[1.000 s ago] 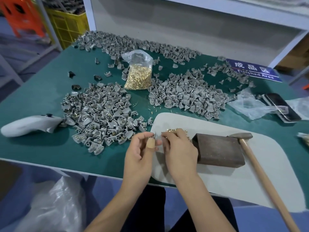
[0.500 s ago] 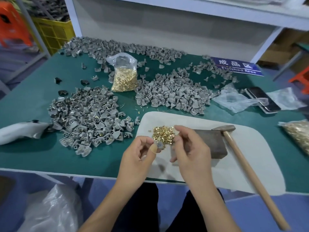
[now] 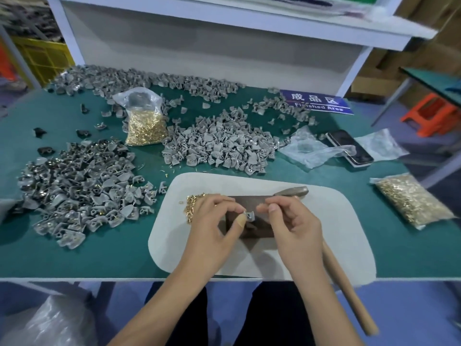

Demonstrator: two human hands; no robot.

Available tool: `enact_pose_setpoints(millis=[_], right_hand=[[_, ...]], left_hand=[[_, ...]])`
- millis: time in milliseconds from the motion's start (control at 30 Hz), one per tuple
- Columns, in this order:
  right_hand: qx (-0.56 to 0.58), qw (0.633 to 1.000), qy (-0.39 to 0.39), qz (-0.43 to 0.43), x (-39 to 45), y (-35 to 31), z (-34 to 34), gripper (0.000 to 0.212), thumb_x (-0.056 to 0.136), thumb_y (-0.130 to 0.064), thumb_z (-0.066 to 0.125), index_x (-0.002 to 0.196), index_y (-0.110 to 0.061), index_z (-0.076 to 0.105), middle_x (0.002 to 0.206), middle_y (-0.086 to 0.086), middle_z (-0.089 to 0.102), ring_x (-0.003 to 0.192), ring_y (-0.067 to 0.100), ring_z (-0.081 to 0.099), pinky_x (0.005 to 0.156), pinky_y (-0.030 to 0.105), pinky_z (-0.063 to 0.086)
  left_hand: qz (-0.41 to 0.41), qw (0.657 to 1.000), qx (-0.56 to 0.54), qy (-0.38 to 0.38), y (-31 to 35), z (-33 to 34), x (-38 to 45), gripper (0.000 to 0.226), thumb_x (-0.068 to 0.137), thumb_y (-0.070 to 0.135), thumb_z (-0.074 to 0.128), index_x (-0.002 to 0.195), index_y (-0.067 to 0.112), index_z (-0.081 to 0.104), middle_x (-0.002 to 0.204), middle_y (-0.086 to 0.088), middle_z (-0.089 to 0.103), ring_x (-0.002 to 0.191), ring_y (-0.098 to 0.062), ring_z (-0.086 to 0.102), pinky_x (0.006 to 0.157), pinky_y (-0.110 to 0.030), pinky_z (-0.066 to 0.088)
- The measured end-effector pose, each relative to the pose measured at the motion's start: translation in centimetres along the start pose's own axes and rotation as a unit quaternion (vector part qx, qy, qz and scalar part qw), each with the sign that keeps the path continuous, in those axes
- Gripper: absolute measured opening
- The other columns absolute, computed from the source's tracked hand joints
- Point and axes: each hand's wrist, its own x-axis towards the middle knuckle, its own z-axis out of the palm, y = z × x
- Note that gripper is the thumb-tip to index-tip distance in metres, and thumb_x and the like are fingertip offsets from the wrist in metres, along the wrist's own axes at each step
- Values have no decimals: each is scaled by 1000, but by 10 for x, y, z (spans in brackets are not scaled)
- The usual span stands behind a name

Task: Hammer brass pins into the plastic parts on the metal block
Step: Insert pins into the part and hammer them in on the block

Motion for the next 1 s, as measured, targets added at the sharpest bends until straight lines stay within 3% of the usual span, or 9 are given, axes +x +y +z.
enact_pose_setpoints(millis=[100, 200, 300, 433, 633, 867, 1000], right_hand=[[-6, 1000, -30, -1, 2, 9, -7, 16, 99, -20, 59, 103, -32, 70, 96, -8, 79, 106, 12, 73, 92, 30, 57], [-96, 992, -51, -59, 12, 15, -11, 17, 97, -21, 61, 98, -32, 73, 106, -18, 75, 127, 8, 58, 108, 34, 44], [-170, 976, -42, -127, 21, 22, -11, 10, 91, -19, 69, 95, -24, 76, 113, -14, 69, 120, 13, 57, 107, 46, 42], [-204, 968, -45, -141, 22, 29, -6, 6, 89, -16, 75, 92, -22, 77, 108, -10, 68, 110, 19, 59, 98, 50, 43], [-225, 962, -27, -154, 22, 29, -3, 6, 88, -20, 72, 88, -20, 78, 102, -8, 69, 105, 19, 59, 97, 51, 44], [-187, 972, -4, -145, 14, 36, -2, 7, 88, -19, 72, 89, -19, 79, 99, -7, 69, 110, 29, 59, 103, 57, 41], [-185, 972, 8, -144, 16, 32, 7, 7, 86, -17, 73, 87, -18, 79, 94, -7, 68, 104, 28, 60, 99, 56, 43]], left_hand=[[-7, 999, 35, -15, 7, 7, 6, 8, 87, 27, 77, 93, 31, 74, 109, 16, 57, 119, -5, 44, 102, -17, 31], [2, 994, 88, -58, 14, 6, 16, 9, 85, 25, 77, 93, 28, 76, 111, 11, 60, 118, -9, 43, 105, -25, 35], [17, 985, 148, -90, 19, 1, 23, 9, 85, 31, 76, 94, 33, 77, 110, 15, 60, 118, -10, 43, 103, -31, 39], [8, 980, 173, -93, 21, 1, 23, 8, 87, 36, 74, 94, 35, 76, 104, 19, 61, 114, -11, 46, 98, -39, 44], [-9, 983, 171, -61, 21, 7, 18, 8, 88, 38, 71, 94, 38, 76, 104, 21, 61, 111, -4, 48, 90, -22, 39], [-16, 986, 161, -43, 25, 10, 13, 12, 89, 40, 69, 98, 37, 77, 104, 21, 64, 110, -3, 48, 92, -22, 42], [-20, 985, 165, -49, 24, 6, 15, 10, 89, 39, 70, 97, 37, 77, 104, 20, 65, 108, -1, 48, 86, -13, 34]])
